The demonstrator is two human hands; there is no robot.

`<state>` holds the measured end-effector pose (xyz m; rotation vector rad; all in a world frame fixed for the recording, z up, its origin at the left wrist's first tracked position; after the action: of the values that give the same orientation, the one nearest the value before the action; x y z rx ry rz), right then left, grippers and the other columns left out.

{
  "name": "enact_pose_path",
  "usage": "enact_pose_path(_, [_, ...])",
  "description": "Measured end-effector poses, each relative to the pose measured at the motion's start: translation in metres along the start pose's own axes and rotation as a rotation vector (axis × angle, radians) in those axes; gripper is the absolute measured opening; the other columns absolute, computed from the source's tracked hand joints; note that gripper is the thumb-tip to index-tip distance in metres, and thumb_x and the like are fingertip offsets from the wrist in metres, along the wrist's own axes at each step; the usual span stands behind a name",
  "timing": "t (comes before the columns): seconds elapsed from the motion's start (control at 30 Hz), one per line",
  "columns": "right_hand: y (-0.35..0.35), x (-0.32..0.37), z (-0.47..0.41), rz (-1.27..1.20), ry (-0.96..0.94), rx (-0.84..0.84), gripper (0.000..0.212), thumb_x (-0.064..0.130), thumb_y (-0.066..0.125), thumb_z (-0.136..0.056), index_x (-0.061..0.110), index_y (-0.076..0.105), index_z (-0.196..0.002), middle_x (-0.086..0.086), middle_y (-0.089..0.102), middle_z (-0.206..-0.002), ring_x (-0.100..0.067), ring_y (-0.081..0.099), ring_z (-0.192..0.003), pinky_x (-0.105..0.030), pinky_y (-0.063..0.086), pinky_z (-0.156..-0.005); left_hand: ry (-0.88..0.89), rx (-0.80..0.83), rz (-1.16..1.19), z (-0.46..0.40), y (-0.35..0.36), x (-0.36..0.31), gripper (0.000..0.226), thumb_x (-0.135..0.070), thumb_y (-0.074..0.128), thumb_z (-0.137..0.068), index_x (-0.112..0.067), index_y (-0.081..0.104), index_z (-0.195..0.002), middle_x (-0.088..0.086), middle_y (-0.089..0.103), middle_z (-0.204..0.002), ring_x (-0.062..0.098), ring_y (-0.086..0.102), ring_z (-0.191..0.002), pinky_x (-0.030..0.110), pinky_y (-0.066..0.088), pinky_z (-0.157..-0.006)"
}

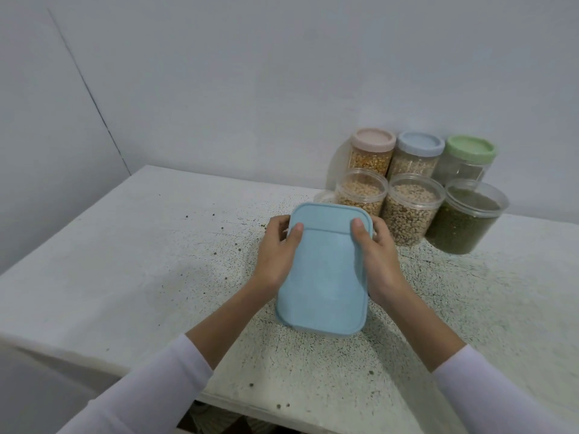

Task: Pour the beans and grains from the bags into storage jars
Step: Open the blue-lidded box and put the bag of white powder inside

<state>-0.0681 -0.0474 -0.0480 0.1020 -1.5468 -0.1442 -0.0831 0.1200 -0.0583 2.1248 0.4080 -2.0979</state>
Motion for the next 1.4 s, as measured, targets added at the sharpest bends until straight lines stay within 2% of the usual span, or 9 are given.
enact_pose_path(0.13, [0.000,0.008,-0.002,-0.028,-0.015,0.000,0.019,0.019,0.053,-0.096,0.014,0.051,-0.115,-0.005,0.064,-0.096,-0.018,0.063,-0.079,-0.034,0.056,-0.067,-0.269,0.148,-0.166,0.000,0.003,0.008,0.058,-0.062,0.036,-0.092,-0.009,0.061,-0.095,0.004,0.066,-0.091,0.018,0.063,-0.081,0.029,0.049,-0.072])
enact_pose_path(0.27, [0.002,0.013,-0.007,-0.070,0.040,0.052,0.019,0.020,0.057,-0.094,0.012,0.055,-0.111,-0.009,0.066,-0.100,-0.025,0.064,-0.086,-0.041,0.054,-0.076,-0.135,-0.008,-0.237,0.001,-0.004,0.005,0.067,-0.064,0.039,-0.089,0.000,0.060,-0.096,0.013,0.067,-0.095,0.028,0.066,-0.084,0.034,0.051,-0.069])
enact_pose_path(0.4, [0.011,0.025,-0.007,0.017,0.072,0.124,0.065,0.059,0.072,-0.069,0.007,0.066,-0.108,-0.012,0.072,-0.100,-0.030,0.069,-0.092,-0.042,0.056,-0.083,0.011,-0.018,-0.228,0.012,0.001,-0.002,0.069,-0.066,0.038,-0.079,-0.003,0.057,-0.098,0.014,0.066,-0.094,0.021,0.063,-0.076,0.034,0.053,-0.067])
enact_pose_path(0.53, [0.001,0.039,-0.010,0.027,-0.039,-0.026,0.030,0.037,0.071,-0.079,0.008,0.067,-0.085,-0.003,0.070,-0.072,-0.013,0.066,-0.061,-0.022,0.053,-0.054,0.045,0.072,-0.062,0.009,0.001,-0.015,0.069,-0.065,0.050,-0.083,0.001,0.061,-0.101,0.018,0.068,-0.099,0.035,0.067,-0.090,0.045,0.055,-0.076])
enact_pose_path(0.63, [0.003,0.048,-0.012,0.162,-0.140,-0.055,0.040,0.042,0.078,-0.072,0.009,0.067,-0.092,-0.003,0.070,-0.079,-0.014,0.067,-0.067,-0.026,0.053,-0.060,0.041,0.183,0.084,0.001,0.006,-0.035,0.073,-0.070,0.052,-0.078,-0.003,0.063,-0.101,0.014,0.070,-0.096,0.030,0.069,-0.086,0.042,0.056,-0.076])
enact_pose_path(0.93, [0.012,0.052,-0.007,0.193,-0.136,0.104,0.062,0.059,0.073,-0.065,0.018,0.059,-0.109,0.002,0.068,-0.096,-0.011,0.068,-0.080,-0.019,0.054,-0.063,0.074,-0.141,0.078,-0.019,-0.003,-0.066,0.055,-0.072,0.059,-0.061,-0.018,0.047,-0.060,-0.002,0.055,-0.061,0.016,0.052,-0.057,0.034,0.045,-0.060])
enact_pose_path(1.07, [0.009,0.025,0.003,0.217,-0.071,0.100,0.076,0.070,0.073,-0.052,0.012,0.062,-0.100,-0.003,0.073,-0.088,-0.015,0.071,-0.075,-0.023,0.055,-0.059,0.080,-0.159,0.138,-0.030,-0.011,-0.081,0.064,-0.078,0.066,-0.059,-0.015,0.053,-0.067,0.002,0.057,-0.066,0.017,0.055,-0.061,0.032,0.048,-0.061])
enact_pose_path(1.2, [0.004,0.034,-0.002,0.182,-0.116,-0.019,0.059,0.059,0.065,-0.061,0.010,0.062,-0.095,-0.006,0.070,-0.092,-0.021,0.070,-0.081,-0.033,0.058,-0.066,0.055,0.041,0.190,-0.009,-0.003,-0.062,0.081,-0.073,0.048,-0.074,-0.002,0.060,-0.111,0.010,0.070,-0.103,0.018,0.069,-0.086,0.029,0.058,-0.069])
enact_pose_path(1.4, [0.007,0.048,-0.011,0.185,-0.110,-0.064,0.044,0.058,0.065,-0.070,0.020,0.062,-0.092,0.002,0.069,-0.091,-0.014,0.067,-0.081,-0.026,0.054,-0.067,-0.019,-0.086,0.193,0.016,0.009,-0.032,0.023,-0.047,0.060,-0.083,-0.024,0.058,-0.086,-0.004,0.066,-0.085,0.010,0.064,-0.073,0.015,0.051,-0.054])
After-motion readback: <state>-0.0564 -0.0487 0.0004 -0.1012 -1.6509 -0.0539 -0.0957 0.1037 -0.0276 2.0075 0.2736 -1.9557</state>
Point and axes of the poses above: each hand's wrist, its own z-axis away from the middle knuckle, its own y-axis out of the palm, x = y × z, the point moved 6 cm from there along -z, towards the middle knuckle
